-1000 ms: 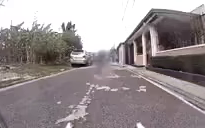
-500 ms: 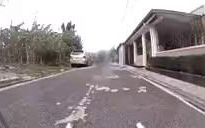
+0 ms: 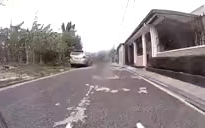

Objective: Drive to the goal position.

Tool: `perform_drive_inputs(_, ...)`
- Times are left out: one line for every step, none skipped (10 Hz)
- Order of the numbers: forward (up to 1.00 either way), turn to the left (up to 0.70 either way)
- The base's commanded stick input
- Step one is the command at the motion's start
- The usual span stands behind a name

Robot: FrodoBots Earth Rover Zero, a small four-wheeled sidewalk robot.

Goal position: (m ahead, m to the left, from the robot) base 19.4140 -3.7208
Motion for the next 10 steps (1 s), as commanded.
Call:
perform_drive_inputs(0.08,0.0)
perform_drive_inputs(0.08,0.0)
perform_drive_inputs(0.08,0.0)
perform_drive_inputs(0.09,0.0)
perform_drive_inputs(0.08,0.0)
perform_drive_inputs(0.08,0.0)
perform_drive_inputs(0.08,0.0)
perform_drive_inputs(0.08,0.0)
perform_drive_inputs(0.07,0.0)
perform_drive_inputs(0.07,0.0)
